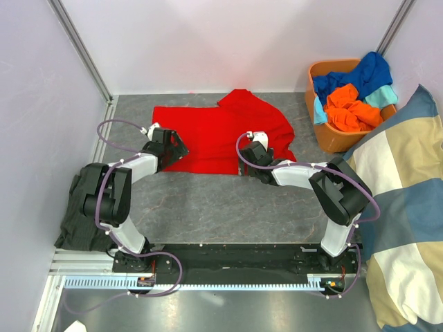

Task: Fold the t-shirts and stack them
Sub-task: Fold the flattened tshirt in 1/3 of the way

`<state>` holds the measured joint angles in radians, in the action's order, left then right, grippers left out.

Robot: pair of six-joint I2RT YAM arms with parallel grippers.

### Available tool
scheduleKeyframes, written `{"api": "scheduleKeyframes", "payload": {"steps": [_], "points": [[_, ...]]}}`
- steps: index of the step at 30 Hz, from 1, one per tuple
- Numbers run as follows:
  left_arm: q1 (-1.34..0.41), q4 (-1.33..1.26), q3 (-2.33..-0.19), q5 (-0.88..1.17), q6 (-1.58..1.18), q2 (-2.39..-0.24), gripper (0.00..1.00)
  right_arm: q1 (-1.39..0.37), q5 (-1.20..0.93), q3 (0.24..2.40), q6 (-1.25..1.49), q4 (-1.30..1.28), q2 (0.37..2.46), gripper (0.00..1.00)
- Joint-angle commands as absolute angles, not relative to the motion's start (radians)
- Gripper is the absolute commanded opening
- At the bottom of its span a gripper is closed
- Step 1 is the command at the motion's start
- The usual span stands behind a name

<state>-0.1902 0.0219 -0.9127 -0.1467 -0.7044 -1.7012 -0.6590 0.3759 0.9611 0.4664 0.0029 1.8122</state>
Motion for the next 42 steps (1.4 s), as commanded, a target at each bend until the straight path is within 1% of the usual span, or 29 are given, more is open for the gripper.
{"api": "scheduleKeyframes", "payload": {"steps": [1, 9, 18, 29, 37, 39, 42], "points": [[-0.225, -0.035, -0.871, -0.164, -0.744, -1.641, 0.99, -0.655, 0.298, 0.885, 0.506, -0.258, 1.910, 0.89], [-0.230, -0.035, -0.897, -0.205, -0.729, -1.695, 0.99, -0.653, 0.298, 0.885, 0.505, -0.259, 1.905, 0.89], [-0.212, -0.020, -0.997, -0.261, -0.690, -1.752, 0.99, -0.653, 0.296, 0.885, 0.506, -0.259, 1.905, 0.89], [-0.161, -0.021, -1.084, -0.272, -0.666, -1.821, 0.99, -0.653, 0.291, 0.890, 0.503, -0.264, 1.913, 0.89], [-0.138, -0.014, -1.196, -0.253, -0.640, -1.878, 0.99, -0.655, 0.291, 0.894, 0.502, -0.267, 1.919, 0.89], [-0.138, -0.006, -1.207, -0.241, -0.643, -1.864, 0.99, -0.655, 0.290, 0.894, 0.502, -0.267, 1.921, 0.89], [-0.138, -0.006, -1.168, -0.224, -0.658, -1.819, 0.99, -0.655, 0.291, 0.896, 0.503, -0.267, 1.922, 0.89]]}}
